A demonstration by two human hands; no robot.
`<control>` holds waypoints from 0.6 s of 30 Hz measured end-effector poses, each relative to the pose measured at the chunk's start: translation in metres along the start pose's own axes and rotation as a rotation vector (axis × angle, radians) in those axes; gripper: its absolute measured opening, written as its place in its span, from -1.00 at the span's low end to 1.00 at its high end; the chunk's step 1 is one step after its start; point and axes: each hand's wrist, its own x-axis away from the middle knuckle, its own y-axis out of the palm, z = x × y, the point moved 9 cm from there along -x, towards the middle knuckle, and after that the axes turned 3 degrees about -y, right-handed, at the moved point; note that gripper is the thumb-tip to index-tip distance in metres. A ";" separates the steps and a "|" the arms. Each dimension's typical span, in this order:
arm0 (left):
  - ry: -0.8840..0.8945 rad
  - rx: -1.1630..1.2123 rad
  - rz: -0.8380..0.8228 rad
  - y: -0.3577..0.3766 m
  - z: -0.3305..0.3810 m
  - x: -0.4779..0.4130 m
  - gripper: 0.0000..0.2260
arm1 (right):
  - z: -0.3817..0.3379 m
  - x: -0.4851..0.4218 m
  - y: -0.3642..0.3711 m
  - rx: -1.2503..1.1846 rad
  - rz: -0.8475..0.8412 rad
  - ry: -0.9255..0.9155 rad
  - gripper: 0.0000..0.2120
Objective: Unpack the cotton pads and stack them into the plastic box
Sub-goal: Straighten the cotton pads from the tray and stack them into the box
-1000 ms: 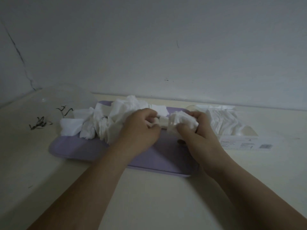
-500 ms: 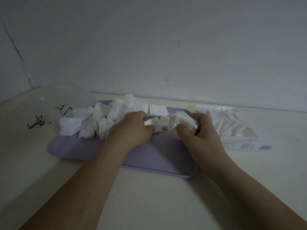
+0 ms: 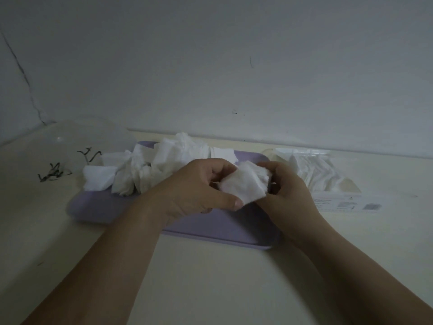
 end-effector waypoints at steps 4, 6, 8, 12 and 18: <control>-0.014 0.016 0.037 -0.004 -0.002 -0.001 -0.75 | 0.002 -0.001 0.003 -0.009 -0.033 -0.001 -0.48; -0.009 0.014 0.051 -0.007 -0.002 -0.001 -0.81 | 0.003 -0.001 0.003 -0.002 -0.034 0.002 -0.49; -0.005 0.043 0.045 -0.010 -0.001 -0.001 -0.84 | 0.004 -0.001 0.002 -0.020 -0.014 0.015 -0.47; -0.021 0.061 -0.050 -0.006 -0.002 0.003 -0.75 | 0.007 -0.002 0.001 -0.080 -0.007 0.042 -0.45; 0.019 0.014 0.138 -0.017 -0.010 -0.003 -0.85 | 0.002 -0.001 0.011 -0.117 -0.108 -0.007 -0.50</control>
